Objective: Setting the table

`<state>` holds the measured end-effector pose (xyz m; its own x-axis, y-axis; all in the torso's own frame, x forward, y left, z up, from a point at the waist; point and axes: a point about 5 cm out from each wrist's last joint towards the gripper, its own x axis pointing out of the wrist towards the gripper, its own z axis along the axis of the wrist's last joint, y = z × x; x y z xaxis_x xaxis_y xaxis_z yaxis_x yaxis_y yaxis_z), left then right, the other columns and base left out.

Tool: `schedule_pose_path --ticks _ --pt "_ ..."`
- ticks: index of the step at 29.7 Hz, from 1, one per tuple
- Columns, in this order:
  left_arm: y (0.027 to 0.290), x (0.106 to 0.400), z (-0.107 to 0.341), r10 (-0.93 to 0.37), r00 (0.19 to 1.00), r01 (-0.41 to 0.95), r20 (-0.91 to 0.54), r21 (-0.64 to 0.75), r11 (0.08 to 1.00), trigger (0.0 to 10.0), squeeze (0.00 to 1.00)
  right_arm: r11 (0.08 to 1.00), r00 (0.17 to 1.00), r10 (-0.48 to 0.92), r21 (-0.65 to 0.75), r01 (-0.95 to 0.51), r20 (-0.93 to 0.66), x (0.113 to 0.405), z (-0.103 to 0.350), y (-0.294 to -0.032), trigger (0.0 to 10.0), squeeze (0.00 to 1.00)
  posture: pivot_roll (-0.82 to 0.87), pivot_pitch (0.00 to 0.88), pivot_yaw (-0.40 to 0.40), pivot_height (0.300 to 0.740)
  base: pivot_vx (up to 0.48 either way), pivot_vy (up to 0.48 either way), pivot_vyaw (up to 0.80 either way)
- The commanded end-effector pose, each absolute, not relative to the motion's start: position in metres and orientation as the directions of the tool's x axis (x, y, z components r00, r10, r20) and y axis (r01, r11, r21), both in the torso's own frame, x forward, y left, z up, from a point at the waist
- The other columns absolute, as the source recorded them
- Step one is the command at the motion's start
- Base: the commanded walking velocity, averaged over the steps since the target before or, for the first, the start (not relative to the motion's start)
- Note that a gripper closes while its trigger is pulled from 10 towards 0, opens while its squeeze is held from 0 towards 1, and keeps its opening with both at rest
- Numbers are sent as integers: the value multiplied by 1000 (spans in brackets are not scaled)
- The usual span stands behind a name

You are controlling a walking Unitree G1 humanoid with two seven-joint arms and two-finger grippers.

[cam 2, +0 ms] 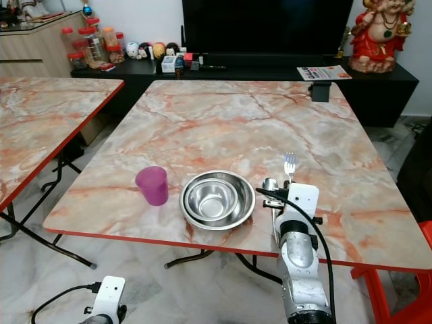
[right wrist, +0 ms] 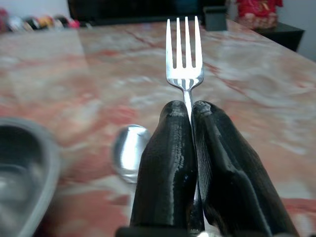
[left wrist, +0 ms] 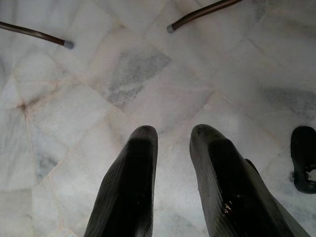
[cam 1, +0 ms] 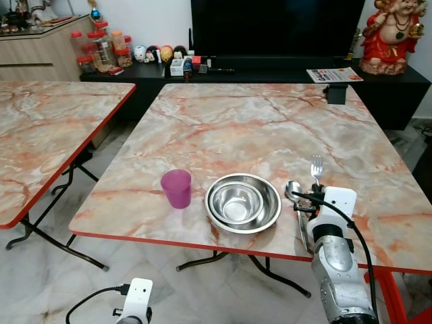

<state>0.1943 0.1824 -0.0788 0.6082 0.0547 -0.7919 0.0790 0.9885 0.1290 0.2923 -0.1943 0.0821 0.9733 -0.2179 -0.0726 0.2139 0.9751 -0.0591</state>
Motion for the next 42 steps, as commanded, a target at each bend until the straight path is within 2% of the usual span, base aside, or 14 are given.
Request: schedule_pose_path --ticks 1,7,16,42 --pt "184 192 -80 52 602 95 -797 136 986 10000 0 970 967 -237 -83 230 -95 293 84 -198 10000 0 -124 0 61 740 0 0 0" --pt "182 199 -77 52 614 90 -788 135 987 10000 0 963 940 -269 -84 257 -209 297 77 -215 10000 0 -118 0 57 740 0 0 0" --pt "183 199 -76 59 616 75 -786 133 988 10000 0 983 945 -183 -73 169 -271 298 72 -212 10000 0 -111 0 49 740 0 0 0" --pt "181 200 -76 51 618 83 -785 129 988 10000 0 973 920 -231 -95 211 -318 284 62 -216 10000 0 -119 0 54 740 0 0 0"
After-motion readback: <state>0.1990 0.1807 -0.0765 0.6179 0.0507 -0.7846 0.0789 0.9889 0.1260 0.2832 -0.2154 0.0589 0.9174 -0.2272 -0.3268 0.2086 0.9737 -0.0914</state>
